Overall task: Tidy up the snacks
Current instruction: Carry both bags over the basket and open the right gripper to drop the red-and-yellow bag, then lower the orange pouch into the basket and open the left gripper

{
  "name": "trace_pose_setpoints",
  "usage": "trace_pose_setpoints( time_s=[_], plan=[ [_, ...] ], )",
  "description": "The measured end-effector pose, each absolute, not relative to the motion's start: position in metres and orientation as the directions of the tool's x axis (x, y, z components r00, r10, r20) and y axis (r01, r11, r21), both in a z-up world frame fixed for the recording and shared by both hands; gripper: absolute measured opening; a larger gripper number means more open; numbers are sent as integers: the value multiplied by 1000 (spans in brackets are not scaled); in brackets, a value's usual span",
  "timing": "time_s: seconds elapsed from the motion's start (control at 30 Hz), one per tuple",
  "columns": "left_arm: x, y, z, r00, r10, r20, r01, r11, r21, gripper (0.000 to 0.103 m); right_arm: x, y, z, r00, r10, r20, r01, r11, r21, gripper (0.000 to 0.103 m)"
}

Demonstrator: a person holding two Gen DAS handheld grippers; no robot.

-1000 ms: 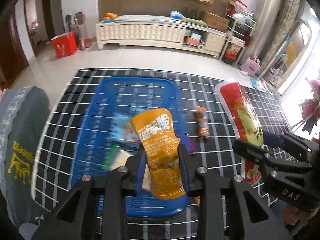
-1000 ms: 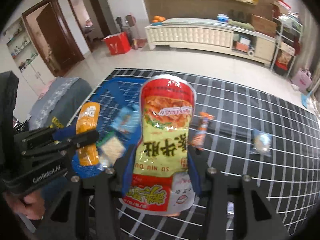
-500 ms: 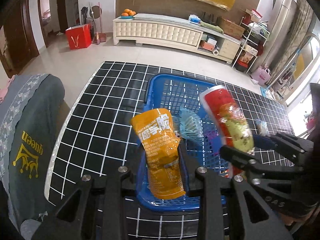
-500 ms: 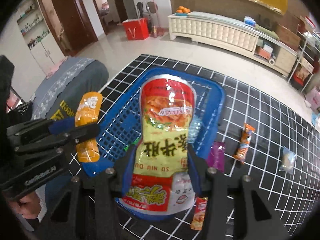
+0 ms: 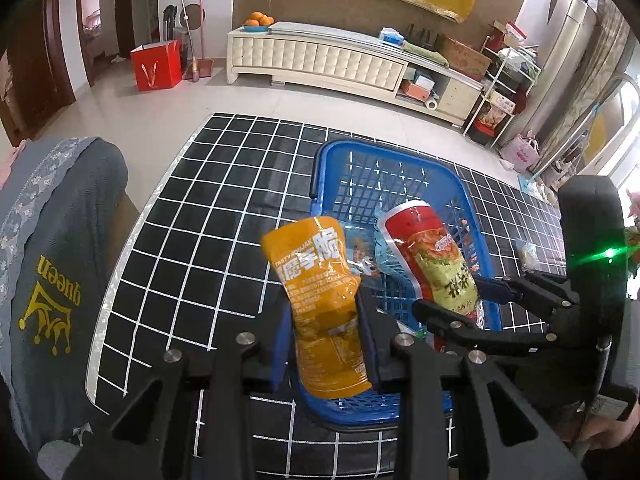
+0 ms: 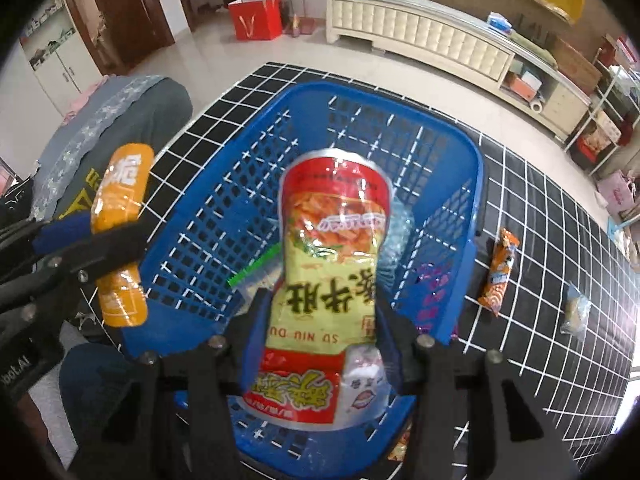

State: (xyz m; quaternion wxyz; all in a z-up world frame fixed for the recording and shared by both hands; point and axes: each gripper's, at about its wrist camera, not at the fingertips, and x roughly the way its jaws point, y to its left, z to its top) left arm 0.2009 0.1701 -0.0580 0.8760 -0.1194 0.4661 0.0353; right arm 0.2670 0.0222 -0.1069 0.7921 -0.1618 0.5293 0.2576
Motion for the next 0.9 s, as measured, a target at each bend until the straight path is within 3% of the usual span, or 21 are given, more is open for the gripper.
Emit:
trace_pose_setpoints(
  time_s=[0.2,0.27,0.9],
  plan=[
    [201,167,-56,561,-44,-827,-163,973,-163,28,259,28,-100,367,205,-907,-591,805,-57,81],
    [200,165,-55,561,-52,-826,-157,973,-167,28,259,26,-97,365,199,-910,-587,808,-58,85],
    [217,112,-58,527,-86,-845,-33,992,-122,29,271,-40,-88,365,237,-900,-465,884,44,91]
  ],
)
